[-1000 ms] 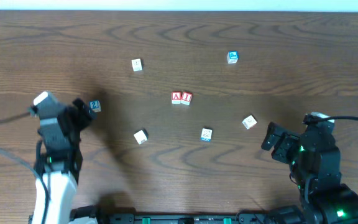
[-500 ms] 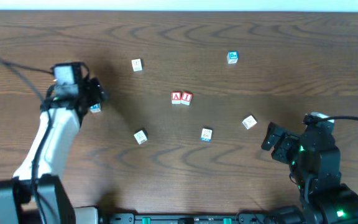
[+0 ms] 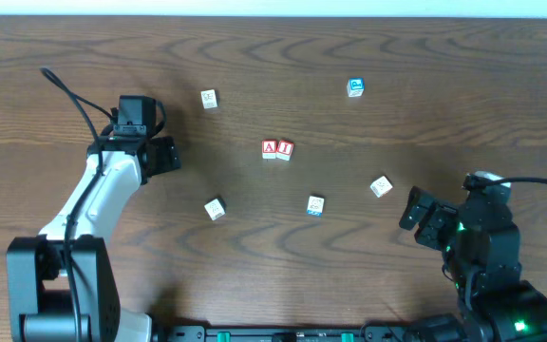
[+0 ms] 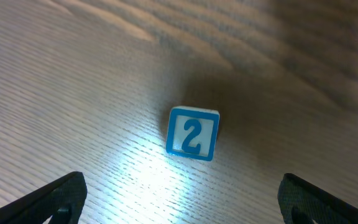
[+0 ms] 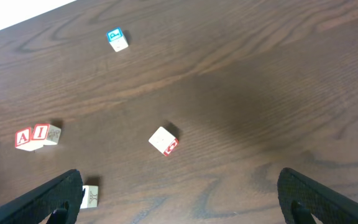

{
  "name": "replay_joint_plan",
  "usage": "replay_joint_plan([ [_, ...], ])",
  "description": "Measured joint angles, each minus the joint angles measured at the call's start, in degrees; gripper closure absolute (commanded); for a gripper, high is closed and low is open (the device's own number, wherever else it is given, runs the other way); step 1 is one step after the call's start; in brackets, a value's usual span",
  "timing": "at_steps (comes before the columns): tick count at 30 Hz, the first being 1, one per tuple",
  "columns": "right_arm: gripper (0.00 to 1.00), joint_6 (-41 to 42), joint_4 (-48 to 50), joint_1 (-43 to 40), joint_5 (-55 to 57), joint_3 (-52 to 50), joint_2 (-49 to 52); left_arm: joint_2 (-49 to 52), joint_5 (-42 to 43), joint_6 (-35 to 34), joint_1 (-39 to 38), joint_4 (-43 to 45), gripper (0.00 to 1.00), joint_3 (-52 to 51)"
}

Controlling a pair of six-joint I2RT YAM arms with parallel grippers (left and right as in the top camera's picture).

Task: Spell out Ai2
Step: 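Lower and close the left gripper on the blue '2' block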

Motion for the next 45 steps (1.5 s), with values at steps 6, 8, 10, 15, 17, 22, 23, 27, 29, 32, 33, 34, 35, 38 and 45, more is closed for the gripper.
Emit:
replay_joint_plan([
  [6,0.01,0.00,0.02,0.00,0.00,0.00,0.00,4.52,0.11,-0.02,0.00,1.07,0.00,0.00],
  [8,0.01,0.00,0.00,0.00,0.00,0.00,0.00,5.81,0.42,0.00,0.00,1.97,0.00,0.00],
  [10,0.01,0.00,0.00,0.00,0.00,0.00,0.00,6.62,0.52,0.00,0.00,2.64,0.00,0.00],
  [15,0.01,0.00,0.02,0.00,0.00,0.00,0.00,8.39,0.63,0.87,0.00,5.16,0.06,0.00],
  [17,0.01,0.00,0.00,0.00,0.00,0.00,0.00,8.92,0.70,1.20,0.00,5.86,0.12,0.00],
  [22,0.01,0.00,0.02,0.00,0.00,0.00,0.00,9.68,0.74,1.18,0.07,6.99,0.20,0.04],
  [23,0.01,0.00,0.02,0.00,0.00,0.00,0.00,9.73,0.85,1.25,0.17,7.13,0.21,0.04],
  [27,0.01,0.00,0.02,0.00,0.00,0.00,0.00,9.75,1.40,1.20,1.40,7.17,0.27,0.04],
  [29,0.01,0.00,0.02,0.00,0.00,0.00,0.00,9.75,2.32,1.11,2.40,7.17,0.32,0.04],
  [32,0.01,0.00,0.02,0.00,0.00,0.00,0.00,9.75,3.82,1.03,3.85,7.45,0.33,0.04],
  [33,0.01,0.00,0.02,0.00,0.00,0.00,0.00,9.75,4.48,1.05,4.31,7.78,0.34,0.04],
  [34,0.01,0.00,0.02,0.00,0.00,0.00,0.00,9.75,5.01,1.05,4.66,7.93,0.34,0.04],
  [35,0.01,0.00,0.02,0.00,0.00,0.00,0.00,9.75,5.49,1.05,4.96,8.07,0.34,0.04],
  [38,0.01,0.00,0.02,0.00,0.00,0.00,0.00,9.75,6.78,1.05,5.16,8.52,0.36,0.04],
  [45,0.01,0.00,0.02,0.00,0.00,0.00,0.00,9.75,9.07,1.14,5.16,9.44,0.48,0.04],
])
